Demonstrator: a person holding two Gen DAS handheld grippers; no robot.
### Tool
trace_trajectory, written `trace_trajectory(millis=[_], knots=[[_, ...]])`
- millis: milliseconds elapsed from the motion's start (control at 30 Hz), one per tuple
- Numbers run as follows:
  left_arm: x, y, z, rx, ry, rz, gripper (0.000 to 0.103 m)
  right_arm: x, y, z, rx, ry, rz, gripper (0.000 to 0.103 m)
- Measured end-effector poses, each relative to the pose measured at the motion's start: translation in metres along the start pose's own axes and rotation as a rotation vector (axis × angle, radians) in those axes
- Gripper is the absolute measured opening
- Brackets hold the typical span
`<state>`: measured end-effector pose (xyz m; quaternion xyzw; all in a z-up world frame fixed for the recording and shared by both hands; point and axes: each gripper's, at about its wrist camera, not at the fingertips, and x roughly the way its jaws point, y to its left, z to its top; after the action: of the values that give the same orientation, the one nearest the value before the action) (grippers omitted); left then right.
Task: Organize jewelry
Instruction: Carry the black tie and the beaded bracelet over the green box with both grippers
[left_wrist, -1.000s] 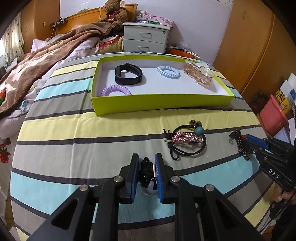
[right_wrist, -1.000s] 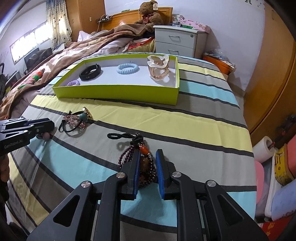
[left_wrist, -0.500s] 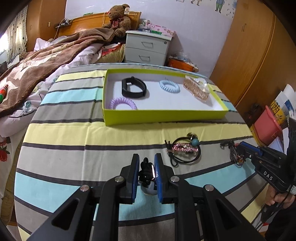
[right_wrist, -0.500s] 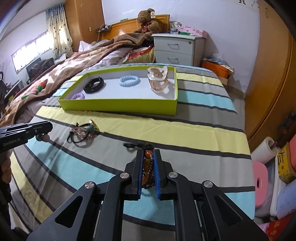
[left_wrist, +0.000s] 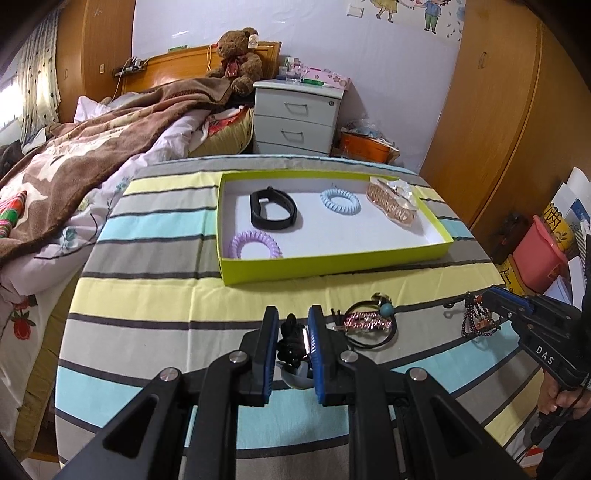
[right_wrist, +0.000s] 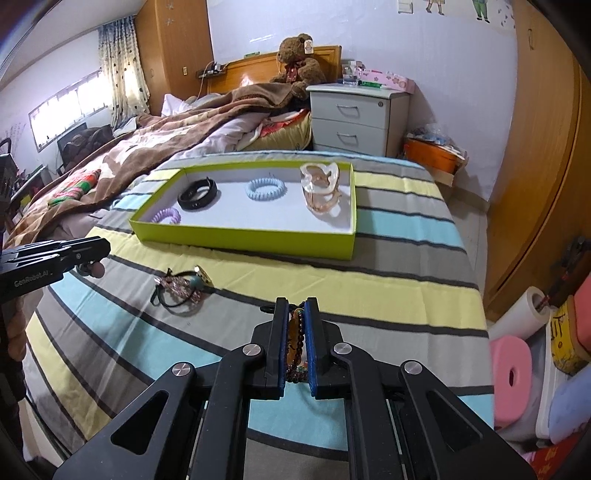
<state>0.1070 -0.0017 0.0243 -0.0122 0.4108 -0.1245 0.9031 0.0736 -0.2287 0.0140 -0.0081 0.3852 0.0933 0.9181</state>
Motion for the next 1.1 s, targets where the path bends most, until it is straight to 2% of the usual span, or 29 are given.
trace_trajectory(millis=[300, 633, 1100], knots=[[-0.009, -0.002, 0.016, 0.015, -0.035, -0.014, 0.017, -0.011, 0.006, 0.020, -0.018, -0.049, 0.002, 0.008], [-0.004, -0.003, 0.048, 0.020, -0.058, -0.049, 0.017, -0.011, 0.008, 0.054, -0.017, -0.098, 0.025, 0.008], [0.030, -0.009, 0.092, 0.017, -0.043, -0.171, 0.017, 0.027, 0.010, 0.099, 0.005, -0.094, 0.060, 0.008]])
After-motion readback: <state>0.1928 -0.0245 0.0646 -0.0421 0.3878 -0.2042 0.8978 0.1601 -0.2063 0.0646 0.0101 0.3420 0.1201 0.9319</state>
